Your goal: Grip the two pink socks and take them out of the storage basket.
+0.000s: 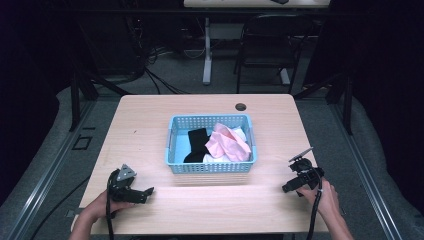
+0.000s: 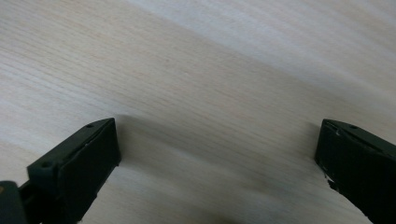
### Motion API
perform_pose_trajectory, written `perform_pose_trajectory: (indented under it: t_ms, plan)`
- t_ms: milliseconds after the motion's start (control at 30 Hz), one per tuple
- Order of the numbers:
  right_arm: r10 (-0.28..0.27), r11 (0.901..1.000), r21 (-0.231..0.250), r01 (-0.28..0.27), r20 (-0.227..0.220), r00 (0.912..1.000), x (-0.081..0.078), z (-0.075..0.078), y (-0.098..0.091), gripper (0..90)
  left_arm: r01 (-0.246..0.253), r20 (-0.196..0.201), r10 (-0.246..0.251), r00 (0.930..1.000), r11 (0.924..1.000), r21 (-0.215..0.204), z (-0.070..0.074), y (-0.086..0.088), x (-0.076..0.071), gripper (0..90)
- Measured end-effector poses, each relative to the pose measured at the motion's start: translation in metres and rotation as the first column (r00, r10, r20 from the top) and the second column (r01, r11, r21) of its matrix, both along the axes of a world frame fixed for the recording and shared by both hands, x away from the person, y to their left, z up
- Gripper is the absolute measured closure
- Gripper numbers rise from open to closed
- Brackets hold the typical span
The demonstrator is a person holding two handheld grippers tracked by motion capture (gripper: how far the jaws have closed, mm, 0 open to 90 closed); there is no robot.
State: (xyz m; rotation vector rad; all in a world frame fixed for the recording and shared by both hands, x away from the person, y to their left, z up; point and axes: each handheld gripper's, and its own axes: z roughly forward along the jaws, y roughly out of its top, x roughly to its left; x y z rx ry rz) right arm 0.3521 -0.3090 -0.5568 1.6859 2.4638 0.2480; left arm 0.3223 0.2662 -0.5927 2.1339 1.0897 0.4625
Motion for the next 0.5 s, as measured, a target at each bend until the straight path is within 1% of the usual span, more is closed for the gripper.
perform_pose_trajectory:
  t_ms: [33, 100, 133, 200, 267, 300, 333, 367, 433, 500]
  plan:
    - [-0.001, 0.9999, 0.016, 0.001, 0.007, 1.0, 0.0, 0.003, 0.0, 0.0, 0.001, 0.0, -0.001, 1.0, 1.0, 0.002, 0.0, 0.0, 0.0, 0.0]
    - [-0.006, 0.9995, 0.03, 0.005, 0.028, 0.9996, 0.0, 0.008, 0.001, 0.0, -0.001, 0.0, 0.001, 1.0, 1.0, 0.0, 0.0, 0.0, 0.0, 0.0]
    - [0.003, 0.9991, 0.042, -0.004, 0.03, 0.9996, 0.0, 0.012, 0.002, 0.0, 0.0, 0.0, 0.0, 1.0, 1.0, 0.0, 0.0, 0.0, 0.0, 0.0]
    - [0.006, 0.9993, 0.037, -0.008, 0.05, 0.9987, 0.0, 0.017, 0.004, 0.0, 0.0, 0.0, 0.0, 1.0, 1.0, 0.0, 0.0, 0.0, 0.0, 0.0]
    - [0.004, 0.9986, 0.052, -0.007, 0.067, 0.9978, -0.002, 0.02, 0.006, 0.0, -0.002, 0.0, 0.002, 1.0, 1.0, 0.0, 0.0, 0.0, 0.0, 0.0]
    - [0.015, 0.999, 0.041, -0.017, 0.058, 0.9982, -0.002, 0.023, 0.006, 0.0, -0.003, 0.0, 0.003, 1.0, 1.0, -0.001, 0.0, 0.0, 0.0, 0.0]
    - [0.027, 0.9984, 0.049, -0.03, 0.057, 0.998, -0.002, 0.025, 0.007, 0.0, 0.0, 0.0, 0.0, 1.0, 1.0, 0.002, 0.0, 0.0, 0.0, 0.0]
    - [0.033, 0.9986, 0.039, -0.036, 0.061, 0.9976, -0.003, 0.028, 0.008, 0.0, -0.003, 0.0, 0.003, 1.0, 1.0, -0.001, 0.0, 0.0, 0.0, 0.0]
    - [0.048, 0.9982, 0.034, -0.05, 0.07, 0.9964, -0.005, 0.033, 0.011, 0.0, -0.003, 0.0, 0.003, 1.0, 1.0, -0.001, 0.0, 0.0, 0.0, 0.0]
    - [0.046, 0.9976, 0.047, -0.051, 0.094, 0.9945, -0.006, 0.038, 0.014, 0.0, -0.003, 0.0, 0.003, 1.0, 1.0, -0.001, 0.0, 0.0, 0.0, 0.0]
